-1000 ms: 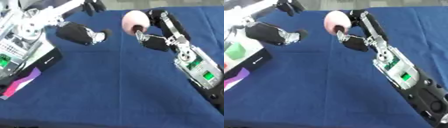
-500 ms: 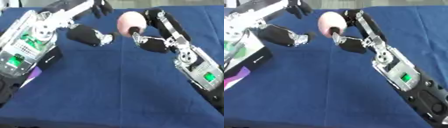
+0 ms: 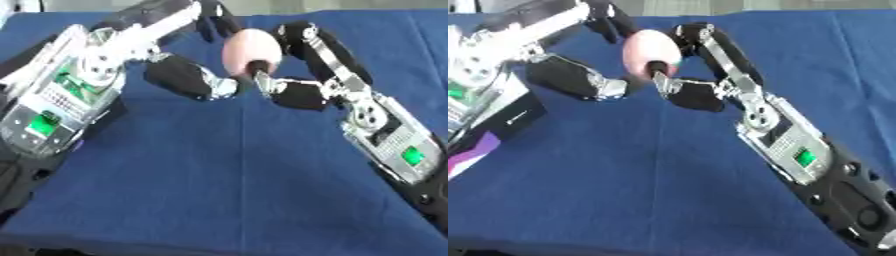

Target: Pick up the objects with one hand, pass them to the other hand, and then place them into the box on the other side of the table.

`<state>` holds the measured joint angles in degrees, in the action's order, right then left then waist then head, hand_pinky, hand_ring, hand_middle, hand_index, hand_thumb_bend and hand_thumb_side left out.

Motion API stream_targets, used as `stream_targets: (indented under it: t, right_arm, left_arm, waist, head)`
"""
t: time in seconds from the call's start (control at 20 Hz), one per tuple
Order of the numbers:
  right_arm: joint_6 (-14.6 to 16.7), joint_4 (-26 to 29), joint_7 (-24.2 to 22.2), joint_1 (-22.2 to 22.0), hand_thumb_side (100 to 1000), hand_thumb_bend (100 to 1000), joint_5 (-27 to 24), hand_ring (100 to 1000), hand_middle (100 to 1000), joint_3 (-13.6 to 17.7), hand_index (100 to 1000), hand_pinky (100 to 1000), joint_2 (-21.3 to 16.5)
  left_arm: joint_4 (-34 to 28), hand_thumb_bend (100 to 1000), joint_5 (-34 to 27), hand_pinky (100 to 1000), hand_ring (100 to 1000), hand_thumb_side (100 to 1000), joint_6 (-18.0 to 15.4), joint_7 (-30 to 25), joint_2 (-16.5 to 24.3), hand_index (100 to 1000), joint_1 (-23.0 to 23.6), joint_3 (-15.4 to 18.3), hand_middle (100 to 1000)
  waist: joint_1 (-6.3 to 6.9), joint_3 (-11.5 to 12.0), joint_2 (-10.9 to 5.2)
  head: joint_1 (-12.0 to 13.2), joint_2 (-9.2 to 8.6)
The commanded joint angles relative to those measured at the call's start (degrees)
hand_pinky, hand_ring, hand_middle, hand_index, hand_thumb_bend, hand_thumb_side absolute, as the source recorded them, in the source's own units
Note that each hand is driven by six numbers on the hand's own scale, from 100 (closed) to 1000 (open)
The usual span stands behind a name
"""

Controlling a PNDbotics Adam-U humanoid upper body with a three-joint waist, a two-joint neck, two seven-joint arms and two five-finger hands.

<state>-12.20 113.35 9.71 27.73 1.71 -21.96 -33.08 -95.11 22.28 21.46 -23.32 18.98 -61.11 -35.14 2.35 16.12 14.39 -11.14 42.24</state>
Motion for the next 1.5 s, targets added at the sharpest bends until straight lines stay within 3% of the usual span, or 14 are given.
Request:
stream_targets:
  t: [0.05, 0.6, 0.85, 1.05, 1.3, 1.5]
  right_arm:
    - [0.74, 1.24, -0.39, 0.82, 100, 100, -0.47, 684, 485, 0.03, 523, 682, -0.42]
    - [3.97, 1.24, -2.07, 0.46, 100, 100, -0.93, 683, 485, -0.24, 523, 683, -0.51]
    - [4.65, 1.24, -2.12, 0.23, 100, 100, -0.88, 683, 485, -0.19, 522, 684, -0.69]
    - [4.99, 1.24, -2.24, 0.13, 100, 100, -0.62, 683, 485, -0.22, 522, 684, -0.65]
    - [5.14, 1.24, -2.3, 0.06, 100, 100, -0.52, 682, 485, -0.21, 522, 684, -0.69]
    - [4.88, 1.24, -2.42, 0.04, 100, 100, -0.26, 682, 485, -0.16, 522, 683, -0.69]
  left_arm:
    - [-0.53, 483, 0.5, 860, 718, 443, 0.01, 0.36, -0.09, 819, -1.41, 0.49, 714]
    - [1.02, 441, 2.42, 854, 713, 419, 0.14, 2.48, -0.59, 812, -0.97, 0.76, 710]
    - [1.57, 274, 2.37, 846, 705, 332, 0.36, 2.86, -0.5, 767, -0.77, 0.65, 697]
    - [1.91, 231, 2.36, 841, 699, 272, 0.33, 2.72, -0.68, 747, -0.76, 0.49, 689]
    - [2.66, 136, 2.17, 835, 682, 204, 0.0, 1.7, -0.97, 672, -0.6, 0.34, 654]
    - [2.65, 100, -0.02, 837, 645, 178, -1.24, 0.34, -1.31, 528, -0.42, 0.12, 598]
  waist:
    - [-0.14, -0.04, -0.84]
    - [-0.25, -0.29, -0.67]
    - [-0.32, -0.19, -0.63]
    - [-0.44, -0.21, -0.58]
    - [-0.46, -0.23, -0.49]
    - [-0.42, -0.27, -0.36]
  head:
    - [0.27, -0.04]
    - [0.87, -0.44]
    - [1.06, -0.5]
    - [1.21, -0.6]
    - [1.36, -0.6]
    - [1.31, -0.51]
